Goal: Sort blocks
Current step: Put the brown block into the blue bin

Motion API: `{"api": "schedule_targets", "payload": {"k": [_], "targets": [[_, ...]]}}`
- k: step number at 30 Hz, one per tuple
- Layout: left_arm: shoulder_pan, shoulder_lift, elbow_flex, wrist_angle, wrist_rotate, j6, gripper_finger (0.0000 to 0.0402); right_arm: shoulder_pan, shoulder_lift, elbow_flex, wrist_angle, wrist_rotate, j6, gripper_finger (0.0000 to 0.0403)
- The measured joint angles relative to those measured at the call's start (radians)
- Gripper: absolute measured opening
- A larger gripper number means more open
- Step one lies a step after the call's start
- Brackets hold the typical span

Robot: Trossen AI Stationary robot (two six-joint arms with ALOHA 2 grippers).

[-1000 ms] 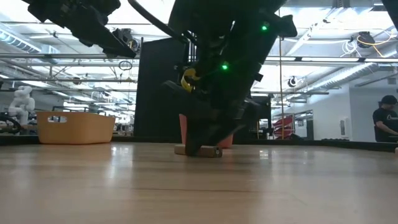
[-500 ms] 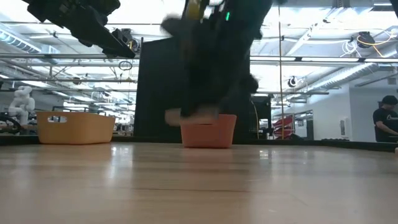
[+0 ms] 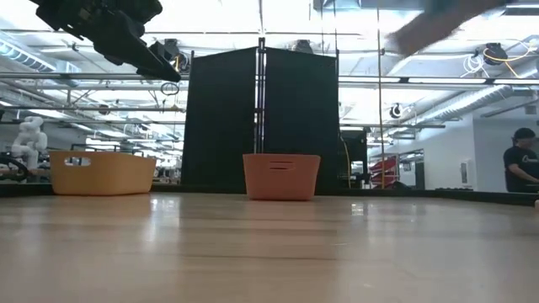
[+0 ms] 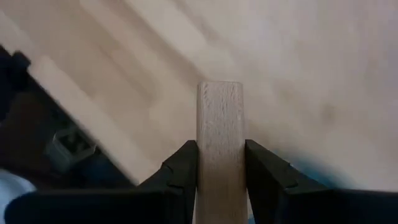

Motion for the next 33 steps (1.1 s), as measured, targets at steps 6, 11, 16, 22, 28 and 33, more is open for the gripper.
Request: {"api": "schedule_targets", "payload": {"k": [6, 11, 16, 22, 28, 33], "targets": [[0.000, 0.000, 0.000, 0.000, 0.000, -0.022, 0.0209, 0.198, -0.016, 0.000, -0.116, -0.053, 0.467, 0.0086], [0.000, 0.000, 0.000, 0.001, 0.000, -0.038, 0.0209, 0.322, 0.011, 0.000, -0.235, -0.067, 0.803, 0.0086], [0.000, 0.000, 0.000, 0.001, 0.000, -0.053, 0.0209, 0.367, 0.025, 0.000, -0.364, -0.135, 0.988, 0.0086], [0.000, 0.000, 0.000, 0.002, 0.000, -0.053, 0.0209, 0.357, 0.026, 0.000, -0.339, -0.149, 0.975, 0.0090], [0.000, 0.000, 0.000, 0.002, 0.001, -0.053, 0.0209, 0.343, 0.026, 0.000, -0.330, -0.150, 0.964, 0.0127], [0.000, 0.000, 0.000, 0.001, 0.001, -0.053, 0.0209, 0.340, 0.026, 0.000, -0.331, -0.150, 0.961, 0.0151]]}}
